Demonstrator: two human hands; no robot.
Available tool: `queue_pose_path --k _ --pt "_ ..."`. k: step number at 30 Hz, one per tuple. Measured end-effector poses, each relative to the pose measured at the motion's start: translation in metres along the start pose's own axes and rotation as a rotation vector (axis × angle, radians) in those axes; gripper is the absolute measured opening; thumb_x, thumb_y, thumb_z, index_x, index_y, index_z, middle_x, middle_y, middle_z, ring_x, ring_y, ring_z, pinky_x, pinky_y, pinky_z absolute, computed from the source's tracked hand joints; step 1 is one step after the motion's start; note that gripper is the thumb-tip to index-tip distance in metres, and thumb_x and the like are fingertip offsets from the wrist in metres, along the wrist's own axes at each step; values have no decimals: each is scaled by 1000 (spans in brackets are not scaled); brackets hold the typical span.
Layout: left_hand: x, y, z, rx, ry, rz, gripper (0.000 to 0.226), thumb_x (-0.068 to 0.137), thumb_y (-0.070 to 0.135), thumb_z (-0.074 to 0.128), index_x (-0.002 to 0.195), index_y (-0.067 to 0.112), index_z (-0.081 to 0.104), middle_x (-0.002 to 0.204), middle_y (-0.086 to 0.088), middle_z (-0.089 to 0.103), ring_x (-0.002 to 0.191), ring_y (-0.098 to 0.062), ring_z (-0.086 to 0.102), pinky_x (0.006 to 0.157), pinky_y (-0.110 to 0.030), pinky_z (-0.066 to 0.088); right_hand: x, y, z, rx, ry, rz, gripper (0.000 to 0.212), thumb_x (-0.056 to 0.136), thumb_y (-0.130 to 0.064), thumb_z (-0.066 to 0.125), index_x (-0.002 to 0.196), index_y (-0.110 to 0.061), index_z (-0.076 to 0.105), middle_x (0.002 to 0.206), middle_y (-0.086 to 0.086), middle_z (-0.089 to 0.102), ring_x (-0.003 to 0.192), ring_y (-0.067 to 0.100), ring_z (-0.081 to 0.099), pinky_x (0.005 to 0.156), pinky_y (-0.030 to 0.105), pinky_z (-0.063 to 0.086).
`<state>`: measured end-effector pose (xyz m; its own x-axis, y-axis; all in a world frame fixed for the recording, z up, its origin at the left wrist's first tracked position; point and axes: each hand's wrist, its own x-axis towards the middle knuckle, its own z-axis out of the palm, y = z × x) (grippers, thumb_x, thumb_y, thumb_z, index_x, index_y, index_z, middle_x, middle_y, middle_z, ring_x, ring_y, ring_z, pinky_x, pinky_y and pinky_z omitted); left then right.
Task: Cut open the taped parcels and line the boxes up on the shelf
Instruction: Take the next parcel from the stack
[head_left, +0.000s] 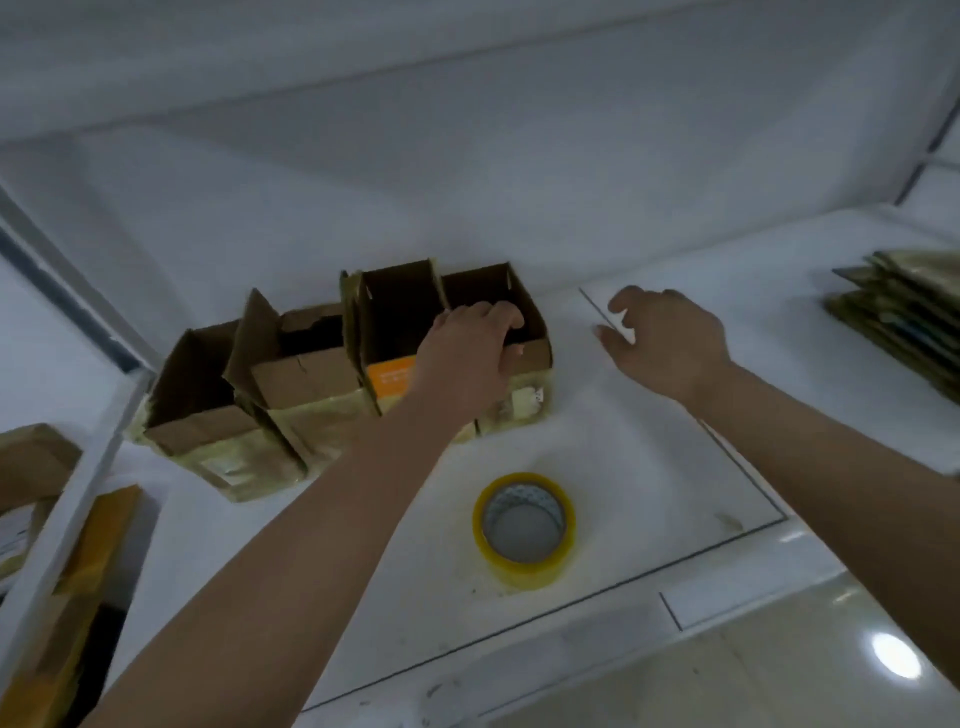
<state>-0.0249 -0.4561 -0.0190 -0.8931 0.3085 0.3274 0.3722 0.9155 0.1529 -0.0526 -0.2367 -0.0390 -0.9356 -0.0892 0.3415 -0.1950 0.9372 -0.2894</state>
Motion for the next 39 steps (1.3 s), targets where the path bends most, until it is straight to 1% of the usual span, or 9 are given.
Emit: queue_pose_path --k 4,8,13,20,23,26,30,36,39 --pt "7 43 19 -157 -88 106 29 100 26 48 126 16 54 119 -6 59 107 -23 54 87 -43 48 -42 31 -29 -83 134 48 32 94 -38 57 117 -17 64 101 3 71 106 25 58 69 33 48" --pt "11 90 32 -213 -119 218 26 99 28 50 123 18 56 119 -4 59 112 -22 53 88 -45 49 -83 63 -49 -141 159 135 31 94 -37 58 117 -16 63 100 4 70 101 26 59 66 34 50" --pt "23 144 44 -267 -161 297 25 99 28 51 121 20 58 117 -1 61 110 -21 55 89 -41 48 -117 97 -72 -156 187 261 32 95 -37 56 119 -17 63 104 3 69 105 26 59 72 37 54" --pt "60 227 58 -380 -167 404 30 96 31 56 123 18 58 120 -2 61 112 -19 55 90 -37 48 -128 167 -102 -220 160 355 31 97 -38 53 120 -21 62 108 0 68 109 25 56 71 31 41" --pt "87 266 67 -414 -141 400 30 95 31 58 122 17 59 119 -2 62 111 -19 56 90 -35 48 -125 208 -115 -225 153 362 27 96 -35 53 114 -18 63 104 6 68 104 30 57 67 31 37" --pt "112 308 86 -406 -146 381 28 96 29 57 121 17 60 120 -1 62 110 -18 57 86 -30 45 -123 258 -129 -218 123 408 28 96 -35 53 115 -18 64 102 8 68 103 32 58 68 34 45" --pt "143 354 115 -406 -181 329 27 97 26 55 122 16 60 121 -1 63 111 -19 58 91 -37 49 -122 323 -143 -196 73 466 28 97 -36 51 115 -19 64 103 4 69 103 29 60 73 36 51" --pt "184 383 151 -367 -212 213 25 100 23 50 121 14 60 121 -4 63 110 -22 58 90 -37 49 -102 395 -152 -198 51 487 31 97 -38 52 118 -19 62 109 7 68 109 31 57 76 36 48" --pt "196 385 167 -323 -240 174 26 101 22 46 123 13 59 122 -6 61 111 -24 57 90 -38 48 -91 410 -141 -206 24 433 37 94 -42 58 124 -19 60 115 6 66 116 31 52 80 37 45"
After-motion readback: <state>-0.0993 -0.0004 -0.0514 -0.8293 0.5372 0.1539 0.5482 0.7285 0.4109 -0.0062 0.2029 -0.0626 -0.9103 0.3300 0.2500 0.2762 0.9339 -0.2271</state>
